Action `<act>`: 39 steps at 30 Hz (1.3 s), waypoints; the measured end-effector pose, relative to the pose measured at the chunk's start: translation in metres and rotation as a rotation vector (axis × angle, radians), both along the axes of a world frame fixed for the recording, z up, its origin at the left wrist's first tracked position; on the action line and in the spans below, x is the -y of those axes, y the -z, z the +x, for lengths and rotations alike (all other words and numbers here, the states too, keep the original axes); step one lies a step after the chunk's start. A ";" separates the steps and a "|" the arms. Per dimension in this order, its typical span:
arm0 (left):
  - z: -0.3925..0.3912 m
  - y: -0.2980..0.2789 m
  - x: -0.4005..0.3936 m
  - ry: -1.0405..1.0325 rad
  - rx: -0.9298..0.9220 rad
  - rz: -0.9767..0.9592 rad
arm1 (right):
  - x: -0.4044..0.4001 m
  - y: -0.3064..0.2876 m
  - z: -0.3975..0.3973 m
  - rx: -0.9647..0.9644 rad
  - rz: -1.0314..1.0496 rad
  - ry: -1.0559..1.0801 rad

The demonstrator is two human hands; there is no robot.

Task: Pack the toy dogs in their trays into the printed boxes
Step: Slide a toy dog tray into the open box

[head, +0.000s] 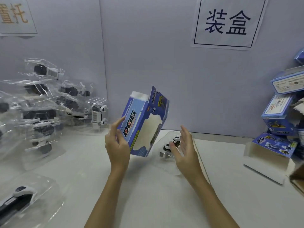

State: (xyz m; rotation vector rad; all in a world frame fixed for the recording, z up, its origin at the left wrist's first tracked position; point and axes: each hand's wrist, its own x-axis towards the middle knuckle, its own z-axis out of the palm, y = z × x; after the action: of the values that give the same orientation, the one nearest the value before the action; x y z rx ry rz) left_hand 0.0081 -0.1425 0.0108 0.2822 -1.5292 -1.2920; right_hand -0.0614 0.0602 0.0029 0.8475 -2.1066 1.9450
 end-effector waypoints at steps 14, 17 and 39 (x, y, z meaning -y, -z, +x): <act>0.001 -0.007 -0.012 0.375 0.052 0.223 | -0.005 -0.022 0.000 0.131 -0.200 -0.120; 0.003 -0.009 -0.010 0.310 -0.001 0.328 | -0.014 -0.008 -0.015 0.040 0.165 0.312; 0.006 -0.004 -0.008 0.345 0.195 0.417 | -0.034 -0.002 -0.037 0.693 -0.390 0.435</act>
State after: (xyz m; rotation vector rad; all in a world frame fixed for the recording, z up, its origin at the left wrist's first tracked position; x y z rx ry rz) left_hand 0.0143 -0.1350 0.0151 0.4336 -1.5012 -1.9081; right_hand -0.0981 0.0945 0.0047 -0.3870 -1.8409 2.4601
